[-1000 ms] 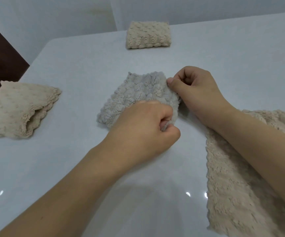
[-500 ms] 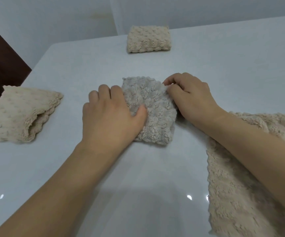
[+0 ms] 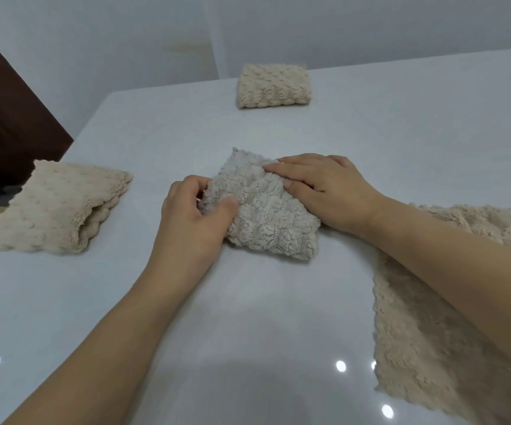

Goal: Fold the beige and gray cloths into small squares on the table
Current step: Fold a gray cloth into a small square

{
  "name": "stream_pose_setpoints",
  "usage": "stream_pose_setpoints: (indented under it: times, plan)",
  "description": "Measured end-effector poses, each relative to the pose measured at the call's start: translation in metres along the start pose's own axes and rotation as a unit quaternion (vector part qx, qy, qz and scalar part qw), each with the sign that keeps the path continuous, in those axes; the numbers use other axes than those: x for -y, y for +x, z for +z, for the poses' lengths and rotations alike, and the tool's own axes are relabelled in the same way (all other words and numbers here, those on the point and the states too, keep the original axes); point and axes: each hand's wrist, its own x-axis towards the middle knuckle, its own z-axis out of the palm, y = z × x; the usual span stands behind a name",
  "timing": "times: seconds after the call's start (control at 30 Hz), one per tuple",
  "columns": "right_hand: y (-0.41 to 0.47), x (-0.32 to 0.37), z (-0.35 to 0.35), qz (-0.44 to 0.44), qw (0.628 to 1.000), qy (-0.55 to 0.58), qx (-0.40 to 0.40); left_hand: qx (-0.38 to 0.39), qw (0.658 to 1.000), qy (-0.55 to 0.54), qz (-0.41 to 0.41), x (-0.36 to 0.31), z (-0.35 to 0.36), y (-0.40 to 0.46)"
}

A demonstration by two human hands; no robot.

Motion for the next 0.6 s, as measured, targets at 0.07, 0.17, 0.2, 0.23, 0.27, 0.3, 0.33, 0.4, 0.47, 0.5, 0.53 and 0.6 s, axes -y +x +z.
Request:
stream_pose_setpoints:
  times: [0.07, 0.17, 0.2, 0.23, 0.27, 0.3, 0.33, 0.4, 0.47, 0.5, 0.53, 0.6]
  plan:
    - [-0.001, 0.001, 0.001, -0.003, 1.000, -0.025, 0.009, -0.016, 0.998, -0.053, 0.002, 0.000, -0.002, 0.000]
    - [0.000, 0.001, 0.002, -0.004, 0.999, -0.040, 0.014, 0.008, 0.994, -0.105, -0.011, -0.003, -0.003, 0.005]
    - [0.000, 0.001, 0.003, -0.004, 0.999, -0.043, 0.013, 0.017, 0.994, -0.102, -0.020, -0.002, -0.003, 0.009]
    - [0.001, 0.001, 0.003, -0.004, 0.999, -0.046, 0.011, 0.028, 0.996, -0.076, -0.032, 0.000, -0.003, 0.012]
    - [0.001, 0.002, 0.004, -0.003, 0.999, -0.047, 0.011, 0.038, 0.998, -0.036, -0.043, 0.001, -0.002, 0.015]
    - [0.001, 0.002, 0.004, -0.003, 0.999, -0.048, 0.010, 0.046, 0.998, -0.007, -0.052, 0.001, -0.002, 0.017]
    - [0.001, 0.001, 0.006, -0.004, 0.999, -0.049, 0.007, 0.053, 0.997, -0.007, -0.052, 0.001, -0.003, 0.018]
    - [0.003, -0.001, 0.006, -0.006, 0.999, -0.052, 0.004, 0.065, 0.993, -0.082, -0.048, -0.001, -0.006, 0.021]
    - [0.004, -0.003, 0.006, -0.007, 0.998, -0.056, 0.003, 0.075, 0.978, -0.189, -0.046, -0.005, -0.010, 0.023]
    - [0.004, -0.003, 0.006, -0.008, 0.998, -0.057, 0.001, 0.081, 0.970, -0.225, -0.043, -0.006, -0.011, 0.025]
    - [0.005, -0.003, 0.006, -0.009, 0.998, -0.056, -0.002, 0.089, 0.965, -0.245, -0.037, -0.006, -0.012, 0.025]
    - [0.005, -0.003, 0.006, -0.008, 0.999, -0.051, -0.007, 0.106, 0.961, -0.254, -0.024, -0.006, -0.012, 0.027]
